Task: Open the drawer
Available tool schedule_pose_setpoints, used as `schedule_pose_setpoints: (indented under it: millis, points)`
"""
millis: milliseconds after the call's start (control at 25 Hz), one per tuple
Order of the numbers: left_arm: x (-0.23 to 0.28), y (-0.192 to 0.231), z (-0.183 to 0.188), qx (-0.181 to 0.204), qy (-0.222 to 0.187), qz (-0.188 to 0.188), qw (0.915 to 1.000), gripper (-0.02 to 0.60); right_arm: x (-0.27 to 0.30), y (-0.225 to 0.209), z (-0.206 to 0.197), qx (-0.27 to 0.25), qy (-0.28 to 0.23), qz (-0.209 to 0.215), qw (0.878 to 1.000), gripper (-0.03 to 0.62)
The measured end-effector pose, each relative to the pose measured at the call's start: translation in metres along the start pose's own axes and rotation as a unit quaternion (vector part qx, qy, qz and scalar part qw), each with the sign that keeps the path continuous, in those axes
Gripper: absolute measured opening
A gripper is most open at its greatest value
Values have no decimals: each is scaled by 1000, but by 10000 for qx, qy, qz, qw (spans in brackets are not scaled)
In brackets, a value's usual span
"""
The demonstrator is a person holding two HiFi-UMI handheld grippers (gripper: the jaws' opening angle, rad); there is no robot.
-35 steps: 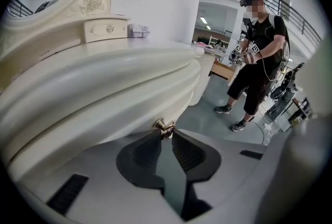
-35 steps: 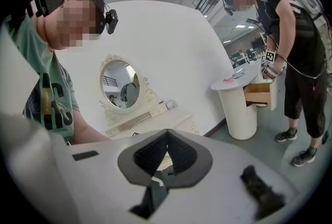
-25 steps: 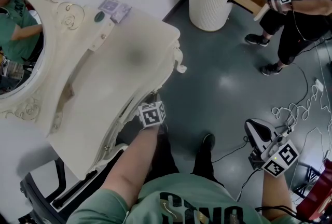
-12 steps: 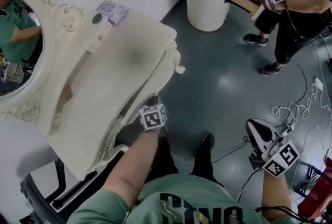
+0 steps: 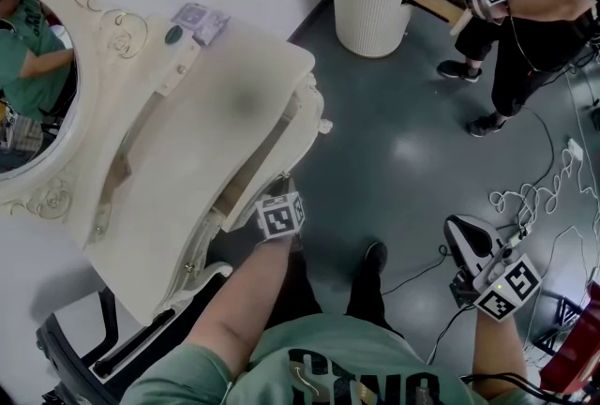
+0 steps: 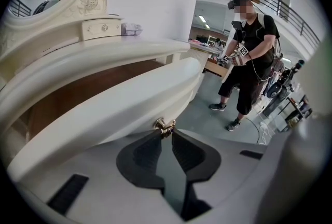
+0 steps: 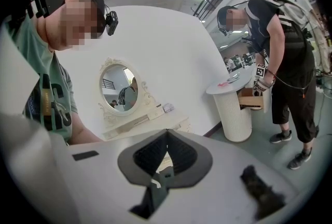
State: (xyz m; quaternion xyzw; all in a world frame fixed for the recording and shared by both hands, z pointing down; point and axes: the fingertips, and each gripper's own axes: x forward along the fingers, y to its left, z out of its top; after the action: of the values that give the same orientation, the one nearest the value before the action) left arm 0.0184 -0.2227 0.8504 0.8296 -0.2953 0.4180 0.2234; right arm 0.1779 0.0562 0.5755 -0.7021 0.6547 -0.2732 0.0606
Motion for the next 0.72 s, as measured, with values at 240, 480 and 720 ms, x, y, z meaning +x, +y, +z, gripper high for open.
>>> schedule_pose_setpoints:
  millis: [240,480,720]
  points:
    - [-2,-8,-5,-26,28,-10,10000,69,-9,-2,-1,6,-38,-38,10000,12]
    - [-5,-17,-12,-41,56,-17,10000,69,-18,-3,-1,8,-80,-78,9999,12]
    - [-8,-27,-20,-54,79,-31,9999,67,-28,-6,-3,13,-119,-124,9999,12]
